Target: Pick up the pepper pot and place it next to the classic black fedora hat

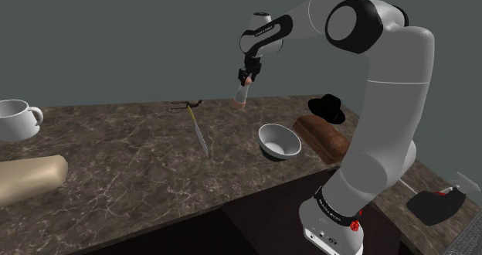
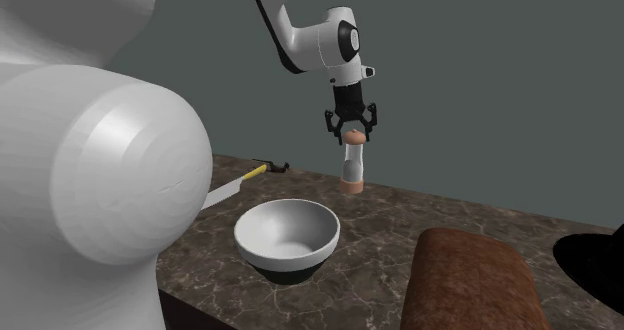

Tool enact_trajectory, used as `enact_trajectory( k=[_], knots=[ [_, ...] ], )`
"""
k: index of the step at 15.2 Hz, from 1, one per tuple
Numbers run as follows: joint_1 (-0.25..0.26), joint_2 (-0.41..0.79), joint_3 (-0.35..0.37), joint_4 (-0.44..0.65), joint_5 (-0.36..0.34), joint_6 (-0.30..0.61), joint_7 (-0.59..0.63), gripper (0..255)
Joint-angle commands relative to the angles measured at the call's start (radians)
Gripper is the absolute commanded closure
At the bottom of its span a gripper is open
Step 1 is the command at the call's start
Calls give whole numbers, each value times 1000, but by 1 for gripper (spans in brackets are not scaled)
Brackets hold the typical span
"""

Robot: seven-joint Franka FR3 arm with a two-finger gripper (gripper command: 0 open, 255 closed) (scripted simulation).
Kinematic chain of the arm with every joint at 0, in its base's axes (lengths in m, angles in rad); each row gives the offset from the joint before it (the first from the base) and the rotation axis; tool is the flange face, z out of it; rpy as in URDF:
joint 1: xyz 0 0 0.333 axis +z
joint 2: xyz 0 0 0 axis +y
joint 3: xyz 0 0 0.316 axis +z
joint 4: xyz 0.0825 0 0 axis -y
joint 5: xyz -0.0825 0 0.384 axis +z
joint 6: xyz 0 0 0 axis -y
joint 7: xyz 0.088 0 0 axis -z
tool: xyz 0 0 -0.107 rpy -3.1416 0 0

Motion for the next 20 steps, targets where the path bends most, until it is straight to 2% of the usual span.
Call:
enact_trajectory(
  k=[1,5,20],
  knots=[
    [0,0,0,0,0,0,0,255],
    [0,1,0,0,0,0,0,255],
    [4,-85,-1,83,2,-167,-21,255]
  ],
)
